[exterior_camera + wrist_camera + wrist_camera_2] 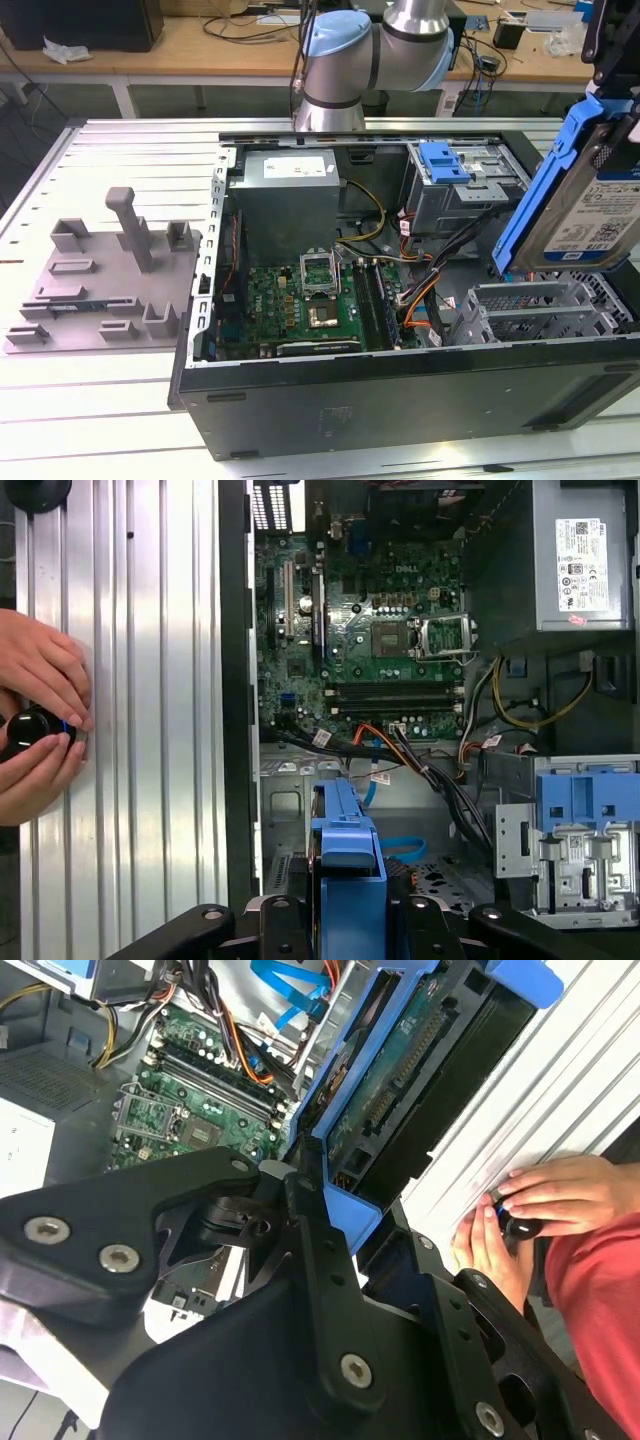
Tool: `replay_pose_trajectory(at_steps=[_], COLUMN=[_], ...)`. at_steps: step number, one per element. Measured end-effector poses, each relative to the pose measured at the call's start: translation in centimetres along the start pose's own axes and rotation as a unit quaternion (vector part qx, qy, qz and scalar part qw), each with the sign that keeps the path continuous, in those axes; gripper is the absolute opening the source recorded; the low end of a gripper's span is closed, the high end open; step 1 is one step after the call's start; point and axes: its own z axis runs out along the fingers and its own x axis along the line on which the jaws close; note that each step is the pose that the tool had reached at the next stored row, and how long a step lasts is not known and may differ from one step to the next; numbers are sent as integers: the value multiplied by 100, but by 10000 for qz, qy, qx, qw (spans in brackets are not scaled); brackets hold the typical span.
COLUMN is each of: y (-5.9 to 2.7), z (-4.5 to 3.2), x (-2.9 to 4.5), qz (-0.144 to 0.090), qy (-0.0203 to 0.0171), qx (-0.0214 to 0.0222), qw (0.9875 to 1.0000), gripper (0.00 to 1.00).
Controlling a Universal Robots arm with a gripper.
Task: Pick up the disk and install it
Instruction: 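Insert the disk into the insertion slot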
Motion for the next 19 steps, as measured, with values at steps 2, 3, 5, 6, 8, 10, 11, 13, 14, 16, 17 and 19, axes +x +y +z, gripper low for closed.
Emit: replay_pose_trajectory(at_steps=[2,3,5,6,8,10,11,13,14,16,17,19], y=[1,1,1,1,2,2,2,2,2,2,2,2], z=[2,3,5,8,15,16,16,16,16,16,16,18], x=[-20,-30,-46,-55,-76,-80,-80,-80,-81,-81,-81,-80], qz=[-1,-2,-4,-7,-18,-27,-28,-31,-32,-33,-33,-33], qy=[0,1,1,0,0,1,1,1,1,1,1,1], qx=[0,0,0,0,0,0,0,0,0,0,0,0], qw=[10000,10000,10000,10000,10000,10000,10000,10000,10000,10000,10000,10000], gripper=[36,36,36,36,36,36,36,36,36,36,36,36])
